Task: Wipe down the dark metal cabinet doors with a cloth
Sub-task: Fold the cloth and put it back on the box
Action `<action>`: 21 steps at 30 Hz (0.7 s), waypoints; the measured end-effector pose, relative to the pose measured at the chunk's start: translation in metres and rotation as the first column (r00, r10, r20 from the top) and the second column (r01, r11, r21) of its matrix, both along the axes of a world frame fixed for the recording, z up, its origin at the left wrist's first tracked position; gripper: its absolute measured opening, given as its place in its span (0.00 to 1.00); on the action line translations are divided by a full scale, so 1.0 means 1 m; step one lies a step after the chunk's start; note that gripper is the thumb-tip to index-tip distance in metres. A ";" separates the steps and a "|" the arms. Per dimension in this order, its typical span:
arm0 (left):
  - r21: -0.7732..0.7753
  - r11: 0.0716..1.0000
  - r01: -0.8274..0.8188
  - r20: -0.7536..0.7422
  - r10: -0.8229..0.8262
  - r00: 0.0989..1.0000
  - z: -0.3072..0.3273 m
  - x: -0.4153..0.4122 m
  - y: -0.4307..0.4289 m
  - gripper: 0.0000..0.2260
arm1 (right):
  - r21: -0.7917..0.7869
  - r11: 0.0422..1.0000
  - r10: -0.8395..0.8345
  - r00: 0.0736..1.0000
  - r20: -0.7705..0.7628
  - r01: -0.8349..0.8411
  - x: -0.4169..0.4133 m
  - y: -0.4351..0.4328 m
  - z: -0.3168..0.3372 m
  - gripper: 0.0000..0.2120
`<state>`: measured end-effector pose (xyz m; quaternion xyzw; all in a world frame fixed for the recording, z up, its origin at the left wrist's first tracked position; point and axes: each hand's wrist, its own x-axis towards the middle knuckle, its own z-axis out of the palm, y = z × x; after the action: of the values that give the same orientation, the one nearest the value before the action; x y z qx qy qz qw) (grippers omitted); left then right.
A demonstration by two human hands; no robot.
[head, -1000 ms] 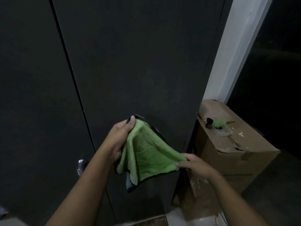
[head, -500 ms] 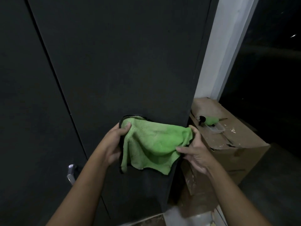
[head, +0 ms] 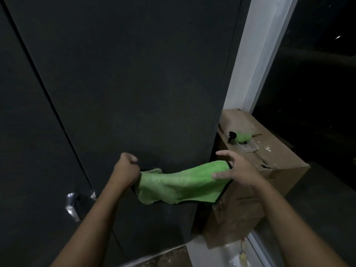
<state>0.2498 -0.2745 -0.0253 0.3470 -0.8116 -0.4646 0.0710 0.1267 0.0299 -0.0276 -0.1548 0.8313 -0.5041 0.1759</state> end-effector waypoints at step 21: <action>-0.501 0.770 0.396 0.038 -0.437 0.898 0.032 -0.057 0.034 0.03 | 0.513 0.854 0.108 0.934 -0.341 0.089 -0.070 0.028 0.018 0.02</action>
<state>0.1926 -0.2403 0.0067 0.1092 -0.9562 -0.2578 0.0857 0.0569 0.0576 -0.0094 -0.1948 0.9534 -0.2226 0.0595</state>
